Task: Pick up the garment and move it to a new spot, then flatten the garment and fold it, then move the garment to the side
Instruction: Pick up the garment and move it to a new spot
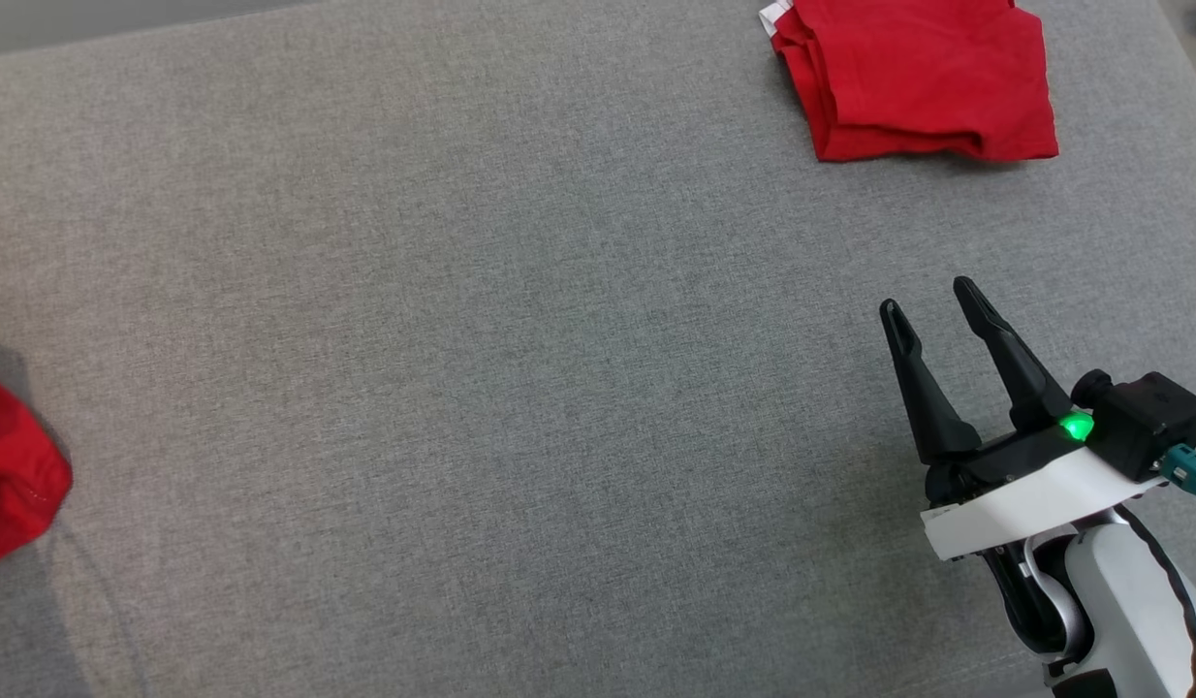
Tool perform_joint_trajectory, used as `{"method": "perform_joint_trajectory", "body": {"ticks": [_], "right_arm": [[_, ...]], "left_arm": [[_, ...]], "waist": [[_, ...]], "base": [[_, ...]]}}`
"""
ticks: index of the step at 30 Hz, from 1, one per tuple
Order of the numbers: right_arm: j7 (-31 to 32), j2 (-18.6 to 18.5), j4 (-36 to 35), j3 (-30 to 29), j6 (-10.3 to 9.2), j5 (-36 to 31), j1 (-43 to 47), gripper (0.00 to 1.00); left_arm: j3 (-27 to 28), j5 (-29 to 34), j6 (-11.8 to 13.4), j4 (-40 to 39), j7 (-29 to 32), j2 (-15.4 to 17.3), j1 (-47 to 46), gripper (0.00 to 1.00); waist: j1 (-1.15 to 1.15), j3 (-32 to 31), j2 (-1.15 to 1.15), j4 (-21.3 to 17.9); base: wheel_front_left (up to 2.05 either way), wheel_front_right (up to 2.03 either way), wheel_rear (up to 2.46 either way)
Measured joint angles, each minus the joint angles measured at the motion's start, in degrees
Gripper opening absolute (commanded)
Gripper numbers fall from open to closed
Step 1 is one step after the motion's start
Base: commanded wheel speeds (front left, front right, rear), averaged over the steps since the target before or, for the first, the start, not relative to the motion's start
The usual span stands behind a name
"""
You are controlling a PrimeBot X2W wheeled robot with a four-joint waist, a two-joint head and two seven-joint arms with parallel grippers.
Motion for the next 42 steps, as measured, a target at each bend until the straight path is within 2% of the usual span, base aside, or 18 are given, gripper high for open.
{"method": "perform_joint_trajectory", "body": {"ticks": [7, 12, 17, 23, 28, 36, 42], "right_arm": [[0.0, 0.5, 0.5, 0.3, 0.00, -0.1, 0.3, 1.00], [0.0, 0.7, 1.2, 0.6, 0.01, -0.1, 0.9, 1.00], [0.0, 1.3, 1.6, 0.8, 0.01, -0.1, 1.7, 1.00], [0.0, 1.7, 2.3, 0.5, 0.01, -0.3, 2.7, 1.00], [0.0, 2.4, 2.9, 0.3, 0.01, -0.4, 3.3, 1.00], [0.0, 3.0, 2.9, -1.6, 0.00, -0.5, 4.2, 1.00], [0.0, 2.9, 3.1, -3.1, 0.00, -0.5, 5.1, 1.00]], "left_arm": [[-1.9, -0.1, -1.4, 0.9, -1.9, 0.0, -1.6, 0.00], [-5.3, 0.4, -2.5, -1.7, -2.7, -0.3, -1.9, 0.00], [-9.6, 0.0, -2.8, -7.6, -2.8, -0.8, -1.9, 0.00], [-15.9, -2.9, -3.0, -18.6, -0.7, -0.5, -1.4, 0.00], [-18.5, -3.9, -2.7, -26.3, 0.9, -2.2, 0.6, 0.00], [-21.6, -6.3, 2.1, -36.8, 1.5, -11.9, 6.8, 0.00], [-27.6, -6.2, 3.5, -37.0, -1.8, -21.8, 10.3, 0.00]], "waist": [[0.00, -1.8, 0.00, 1.0], [0.00, -3.8, 0.00, 2.0], [0.00, -6.8, 0.00, 2.6], [0.00, -10.5, 0.00, 2.7], [0.00, -13.1, 0.00, 2.0], [0.00, -14.7, 0.00, -1.3], [0.00, -15.0, 0.00, -3.4]], "base": [[0.00, 0.00, 0.00], [0.00, 0.00, 0.00], [0.00, 0.00, 0.00], [0.00, 0.00, 0.00], [0.00, 0.00, 0.00], [0.00, 0.00, 0.00], [0.00, 0.00, 0.00]]}}
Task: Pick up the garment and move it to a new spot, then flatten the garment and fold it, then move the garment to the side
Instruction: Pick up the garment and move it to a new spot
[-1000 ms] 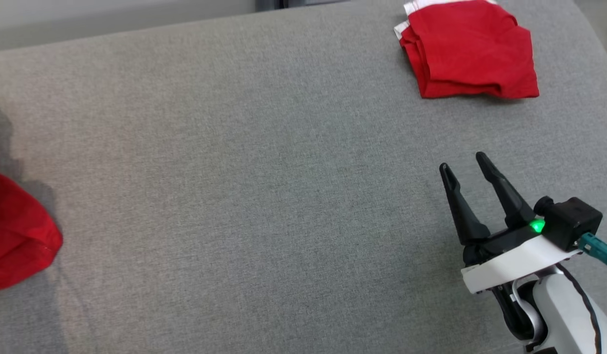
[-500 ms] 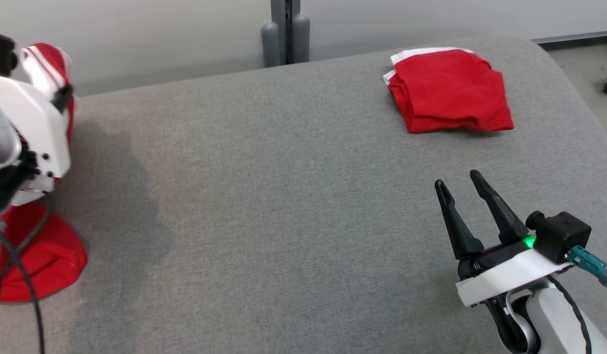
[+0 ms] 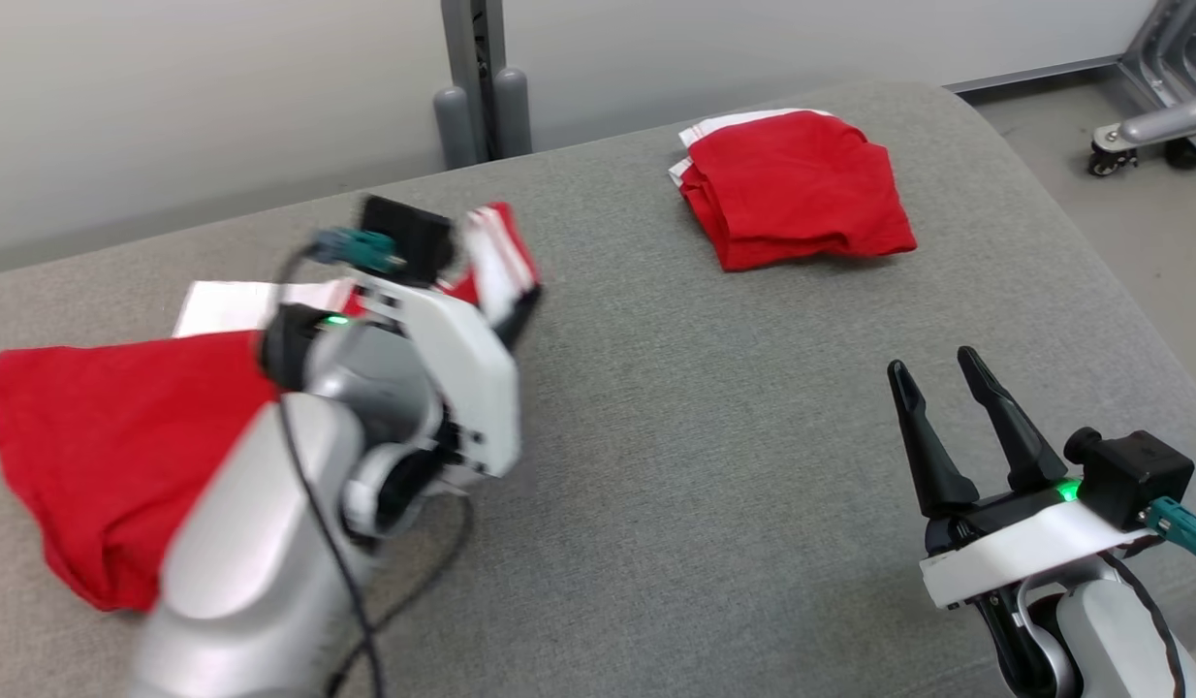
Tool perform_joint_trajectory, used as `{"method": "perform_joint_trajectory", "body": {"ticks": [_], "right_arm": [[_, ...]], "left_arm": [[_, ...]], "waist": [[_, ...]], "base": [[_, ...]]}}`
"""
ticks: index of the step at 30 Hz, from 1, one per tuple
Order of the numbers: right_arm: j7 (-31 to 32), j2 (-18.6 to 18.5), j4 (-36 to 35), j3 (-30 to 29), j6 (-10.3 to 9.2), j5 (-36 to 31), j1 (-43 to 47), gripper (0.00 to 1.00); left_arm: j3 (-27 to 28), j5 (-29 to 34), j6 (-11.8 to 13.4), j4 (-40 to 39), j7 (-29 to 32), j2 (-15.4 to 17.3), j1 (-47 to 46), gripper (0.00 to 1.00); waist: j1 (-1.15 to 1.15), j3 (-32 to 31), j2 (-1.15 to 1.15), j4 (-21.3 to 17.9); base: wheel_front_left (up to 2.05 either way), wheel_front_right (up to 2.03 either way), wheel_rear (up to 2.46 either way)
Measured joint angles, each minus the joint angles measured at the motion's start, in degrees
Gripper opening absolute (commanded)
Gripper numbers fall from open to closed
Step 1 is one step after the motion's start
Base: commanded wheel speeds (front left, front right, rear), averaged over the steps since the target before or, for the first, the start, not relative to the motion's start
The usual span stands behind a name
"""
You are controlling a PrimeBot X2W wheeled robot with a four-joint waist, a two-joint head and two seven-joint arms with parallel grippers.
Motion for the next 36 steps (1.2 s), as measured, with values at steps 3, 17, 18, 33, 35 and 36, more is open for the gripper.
{"method": "perform_joint_trajectory", "body": {"ticks": [3, 17, 18, 33, 35, 36], "right_arm": [[0.0, -0.2, 0.0, -0.2, 0.00, 0.0, 0.0, 1.00], [0.0, 0.9, 0.4, 1.2, 0.00, 0.4, -2.3, 1.00], [0.0, 1.0, 0.4, 1.2, 0.01, 0.5, -2.3, 1.00], [0.0, 0.4, 0.6, -1.0, 0.01, 0.0, -3.3, 1.00], [0.0, 0.2, 0.5, -1.2, 0.01, 0.0, -3.2, 1.00], [0.0, 0.1, 0.4, -1.3, 0.01, -0.1, -3.1, 1.00]], "left_arm": [[-1.8, 0.5, 0.0, 1.9, -1.5, -2.7, -0.2, 0.00], [-17.6, -4.8, -0.1, 18.2, -12.4, -8.0, -10.5, 0.00], [-18.9, -5.9, 0.0, 18.5, -13.2, -8.0, -11.2, 0.00], [-31.6, -17.7, -0.9, 21.4, -24.0, -8.1, -18.1, 1.00], [-31.8, -17.7, -0.4, 21.5, -25.7, -8.0, -18.8, 1.00], [-31.8, -17.7, 0.0, 21.6, -26.7, -8.0, -19.1, 1.00]], "waist": [[0.00, 0.1, 0.00, -0.6], [0.00, 3.4, 0.00, -6.1], [0.00, 3.8, 0.00, -6.3], [0.00, 4.7, 0.00, -3.3], [0.00, 4.3, 0.00, -2.2], [0.00, 4.2, 0.00, -1.6]], "base": [[0.00, 0.00, 0.00], [0.00, 0.00, 0.00], [0.00, 0.00, 0.00], [0.00, 0.00, 0.00], [0.00, 0.00, 0.00], [0.00, 0.00, 0.00]]}}
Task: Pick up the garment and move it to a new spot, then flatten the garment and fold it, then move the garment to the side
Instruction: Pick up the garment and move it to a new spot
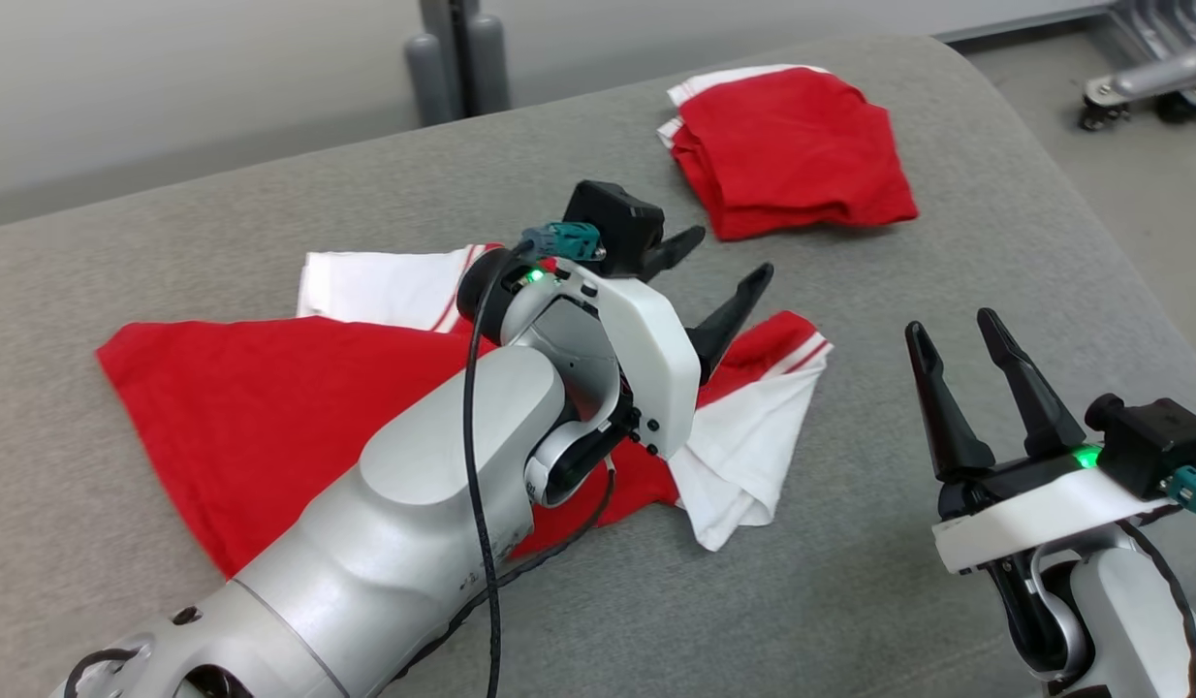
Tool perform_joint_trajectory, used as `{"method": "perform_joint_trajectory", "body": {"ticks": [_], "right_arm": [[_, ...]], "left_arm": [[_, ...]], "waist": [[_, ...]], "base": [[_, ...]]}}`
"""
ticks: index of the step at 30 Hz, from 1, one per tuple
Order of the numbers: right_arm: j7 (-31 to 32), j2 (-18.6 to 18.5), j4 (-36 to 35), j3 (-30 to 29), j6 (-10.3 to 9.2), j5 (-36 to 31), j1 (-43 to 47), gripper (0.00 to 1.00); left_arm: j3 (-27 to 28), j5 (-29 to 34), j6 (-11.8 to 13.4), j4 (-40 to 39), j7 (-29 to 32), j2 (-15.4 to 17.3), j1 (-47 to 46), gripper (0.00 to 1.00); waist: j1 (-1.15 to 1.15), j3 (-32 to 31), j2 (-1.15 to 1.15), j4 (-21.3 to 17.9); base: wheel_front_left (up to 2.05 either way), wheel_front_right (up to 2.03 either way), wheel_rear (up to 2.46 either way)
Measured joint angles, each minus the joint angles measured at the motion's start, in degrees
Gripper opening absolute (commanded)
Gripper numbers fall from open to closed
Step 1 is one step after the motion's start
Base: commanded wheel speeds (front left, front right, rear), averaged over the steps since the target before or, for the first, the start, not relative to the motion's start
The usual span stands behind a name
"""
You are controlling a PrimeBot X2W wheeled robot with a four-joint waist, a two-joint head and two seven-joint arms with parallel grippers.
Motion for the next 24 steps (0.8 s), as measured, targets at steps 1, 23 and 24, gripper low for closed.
{"method": "perform_joint_trajectory", "body": {"ticks": [1, 23, 24], "right_arm": [[0.0, -0.2, -0.1, -0.1, -0.01, 0.0, 0.2, 1.00], [0.0, -2.0, -0.6, -2.9, 0.00, -1.2, 5.4, 1.00], [0.0, -1.8, -0.7, -3.1, 0.00, -1.3, 5.6, 1.00]], "left_arm": [[0.1, 0.0, 0.1, 0.1, -1.0, 0.0, -0.2, 1.00], [5.0, 0.9, 11.4, -13.3, -11.6, 18.0, 15.0, 1.00], [5.5, 0.9, 12.3, -14.4, -12.2, 19.0, 16.0, 1.00]], "waist": [[0.00, -0.2, 0.00, 0.6], [0.00, -5.1, 0.00, 12.1], [0.00, -5.3, 0.00, 12.4]], "base": [[0.00, 0.00, 0.00], [0.00, 0.00, 0.00], [0.00, 0.00, 0.00]]}}
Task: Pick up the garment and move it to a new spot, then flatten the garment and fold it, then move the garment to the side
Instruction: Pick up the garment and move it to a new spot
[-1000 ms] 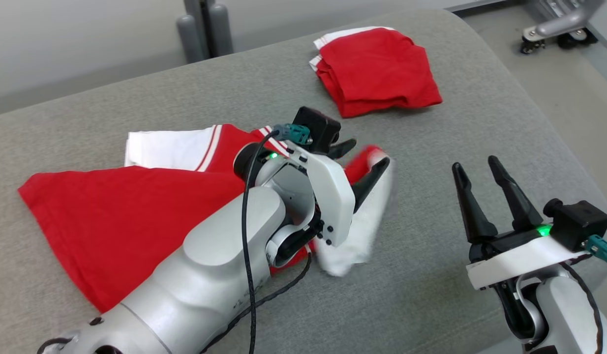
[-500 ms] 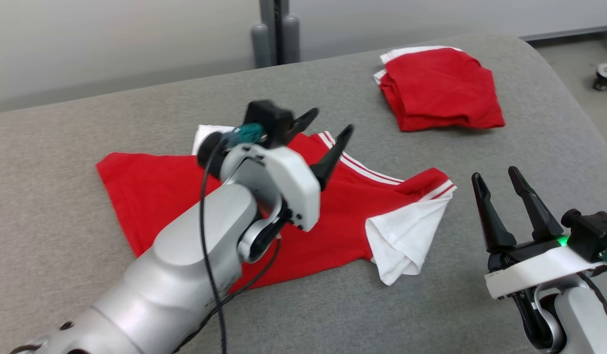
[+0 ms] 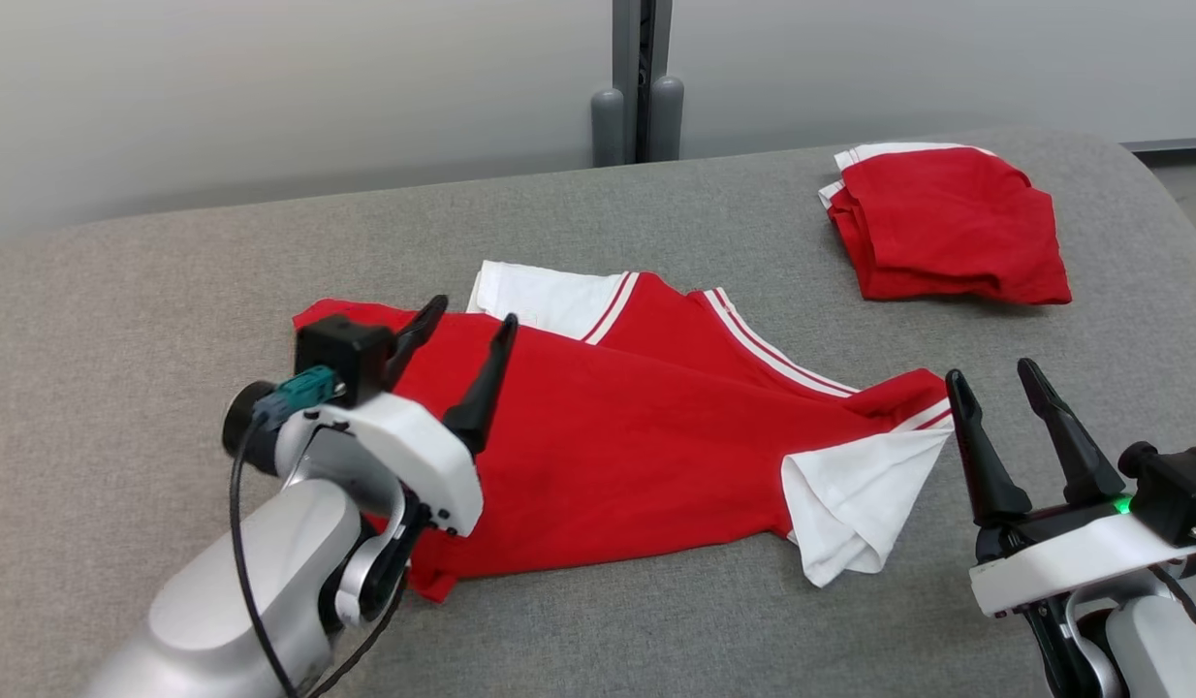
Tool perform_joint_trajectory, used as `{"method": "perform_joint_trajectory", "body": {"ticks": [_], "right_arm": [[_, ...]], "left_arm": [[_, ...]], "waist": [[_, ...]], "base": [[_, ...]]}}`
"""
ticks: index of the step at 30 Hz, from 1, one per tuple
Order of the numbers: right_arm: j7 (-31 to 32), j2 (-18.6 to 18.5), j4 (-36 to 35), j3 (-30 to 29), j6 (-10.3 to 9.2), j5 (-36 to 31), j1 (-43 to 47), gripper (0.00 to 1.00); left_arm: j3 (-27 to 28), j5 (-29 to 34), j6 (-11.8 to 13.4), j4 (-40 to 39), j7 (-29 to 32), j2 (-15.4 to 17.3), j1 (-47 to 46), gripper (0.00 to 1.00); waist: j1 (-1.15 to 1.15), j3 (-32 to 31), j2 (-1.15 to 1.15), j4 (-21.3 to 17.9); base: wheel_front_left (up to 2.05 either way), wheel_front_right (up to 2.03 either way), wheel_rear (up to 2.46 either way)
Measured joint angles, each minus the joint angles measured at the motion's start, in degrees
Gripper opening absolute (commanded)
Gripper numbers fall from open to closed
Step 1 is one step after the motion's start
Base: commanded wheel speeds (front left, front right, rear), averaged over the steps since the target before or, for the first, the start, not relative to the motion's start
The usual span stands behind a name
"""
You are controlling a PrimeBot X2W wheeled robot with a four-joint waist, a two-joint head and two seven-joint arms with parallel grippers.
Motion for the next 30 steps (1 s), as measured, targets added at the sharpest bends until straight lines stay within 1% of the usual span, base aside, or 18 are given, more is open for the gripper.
{"method": "perform_joint_trajectory", "body": {"ticks": [7, 11, 14, 16, 19, 21, 26, 30], "right_arm": [[0.0, 0.7, -1.1, -1.3, 0.00, -1.0, 1.7, 1.00], [0.0, 1.2, -2.0, -2.3, -0.01, -2.0, 2.4, 1.00], [0.0, 1.5, -3.1, -2.6, 0.00, -2.4, 2.4, 1.00], [0.0, 1.6, -3.5, -2.9, -0.01, -2.7, 2.9, 1.00], [0.0, 1.7, -4.3, -3.5, -0.01, -3.1, 3.8, 1.00], [0.0, 1.8, -5.1, -4.3, -0.01, -3.2, 4.3, 1.00], [0.0, 2.8, -5.9, -5.4, 0.00, -3.8, 6.2, 1.00], [0.0, 3.8, -6.1, -4.7, 0.00, -4.2, 6.8, 1.00]], "left_arm": [[4.1, -0.2, 6.5, -8.8, -4.6, 6.4, 8.0, 1.00], [7.2, 1.7, 10.1, -13.1, -6.5, 9.5, 12.7, 1.00], [10.0, 3.3, 12.6, -15.6, -6.9, 11.0, 16.7, 1.00], [12.4, 4.6, 13.5, -17.6, -7.0, 11.3, 19.2, 1.00], [17.4, 7.7, 14.2, -20.7, -7.1, 10.4, 22.8, 1.00], [20.6, 9.4, 14.1, -22.0, -7.1, 9.3, 26.0, 1.00], [27.8, 13.9, 12.0, -23.9, -7.1, 5.1, 32.4, 1.00], [31.1, 16.3, 9.5, -23.4, -7.1, 1.4, 36.6, 1.00]], "waist": [[0.00, -1.6, 0.00, 1.2], [0.00, -2.1, 0.00, 1.6], [0.00, -2.4, 0.00, 1.9], [0.00, -2.4, 0.00, 2.1], [0.00, -2.4, 0.00, 2.5], [0.00, -2.5, 0.00, 2.8], [0.00, -2.8, 0.00, 3.5], [0.00, -3.0, 0.00, 3.5]], "base": [[0.00, 0.00, 0.00], [0.00, 0.00, 0.00], [0.00, 0.00, 0.00], [0.00, 0.00, 0.00], [0.00, 0.00, 0.00], [0.00, 0.00, 0.00], [0.00, 0.00, 0.00], [0.00, 0.00, 0.00]]}}
